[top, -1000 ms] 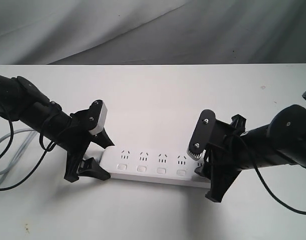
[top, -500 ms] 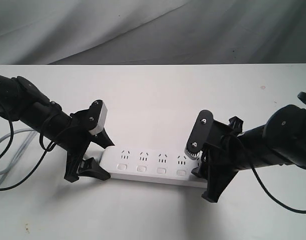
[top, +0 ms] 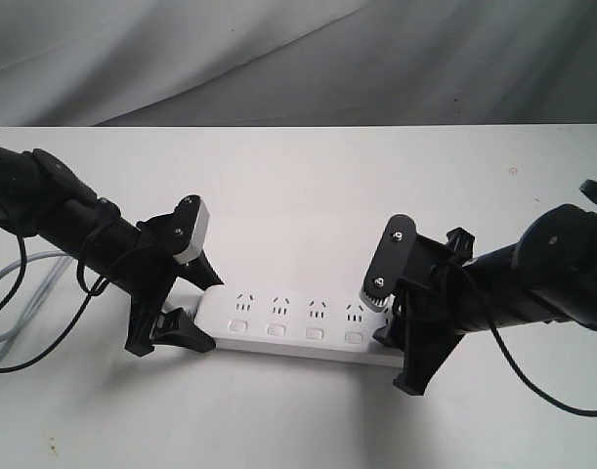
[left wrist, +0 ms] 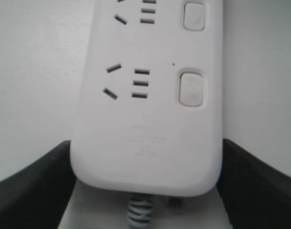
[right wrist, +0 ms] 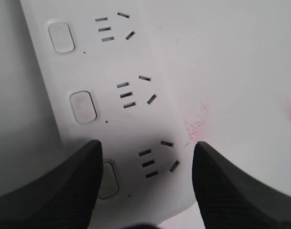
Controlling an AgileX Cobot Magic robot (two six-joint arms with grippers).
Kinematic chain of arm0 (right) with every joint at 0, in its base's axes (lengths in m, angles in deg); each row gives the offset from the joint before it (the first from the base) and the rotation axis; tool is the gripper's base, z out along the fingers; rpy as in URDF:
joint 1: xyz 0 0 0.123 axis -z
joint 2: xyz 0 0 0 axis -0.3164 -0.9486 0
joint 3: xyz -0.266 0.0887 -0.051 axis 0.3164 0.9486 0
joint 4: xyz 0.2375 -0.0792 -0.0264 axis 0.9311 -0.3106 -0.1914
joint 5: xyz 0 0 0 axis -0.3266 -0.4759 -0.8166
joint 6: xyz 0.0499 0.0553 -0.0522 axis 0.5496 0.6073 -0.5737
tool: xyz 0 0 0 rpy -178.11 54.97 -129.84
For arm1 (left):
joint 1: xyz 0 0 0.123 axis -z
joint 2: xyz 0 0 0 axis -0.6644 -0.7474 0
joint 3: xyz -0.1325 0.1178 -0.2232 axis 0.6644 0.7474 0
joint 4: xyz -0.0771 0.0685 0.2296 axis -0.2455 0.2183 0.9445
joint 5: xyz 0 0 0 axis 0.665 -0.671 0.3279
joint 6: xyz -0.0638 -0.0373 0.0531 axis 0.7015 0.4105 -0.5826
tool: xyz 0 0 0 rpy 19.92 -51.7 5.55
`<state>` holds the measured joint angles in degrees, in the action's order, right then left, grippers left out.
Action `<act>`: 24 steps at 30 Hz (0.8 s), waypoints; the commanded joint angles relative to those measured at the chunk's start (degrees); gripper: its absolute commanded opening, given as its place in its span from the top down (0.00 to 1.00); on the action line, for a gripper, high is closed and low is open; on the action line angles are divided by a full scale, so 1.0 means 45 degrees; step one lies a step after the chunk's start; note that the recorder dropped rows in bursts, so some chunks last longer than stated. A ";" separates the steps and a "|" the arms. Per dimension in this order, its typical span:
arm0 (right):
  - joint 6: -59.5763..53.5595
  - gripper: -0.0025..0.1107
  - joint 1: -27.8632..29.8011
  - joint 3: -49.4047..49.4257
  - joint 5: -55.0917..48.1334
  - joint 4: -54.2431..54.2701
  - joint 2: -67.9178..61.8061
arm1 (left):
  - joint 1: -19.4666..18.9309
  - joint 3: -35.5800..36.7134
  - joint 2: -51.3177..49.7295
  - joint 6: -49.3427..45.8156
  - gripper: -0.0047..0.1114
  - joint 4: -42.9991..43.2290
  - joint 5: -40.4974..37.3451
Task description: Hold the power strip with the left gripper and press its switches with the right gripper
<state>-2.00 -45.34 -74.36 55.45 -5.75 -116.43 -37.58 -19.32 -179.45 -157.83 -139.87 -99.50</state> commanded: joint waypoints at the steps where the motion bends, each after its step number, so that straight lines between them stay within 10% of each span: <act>1: -0.0139 0.51 0.0083 0.0117 -0.0040 -0.0321 -0.0214 | 0.0042 -0.0026 0.0004 -0.0024 0.38 0.0331 0.0124; 24: -0.0248 0.51 0.0083 0.0215 -0.0296 -0.0348 -0.0904 | 0.0042 -0.0026 0.0004 -0.0014 0.38 0.0331 0.0124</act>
<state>-2.00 -45.34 -74.86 56.12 -5.78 -118.25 -37.58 -19.32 -179.45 -157.83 -139.87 -99.50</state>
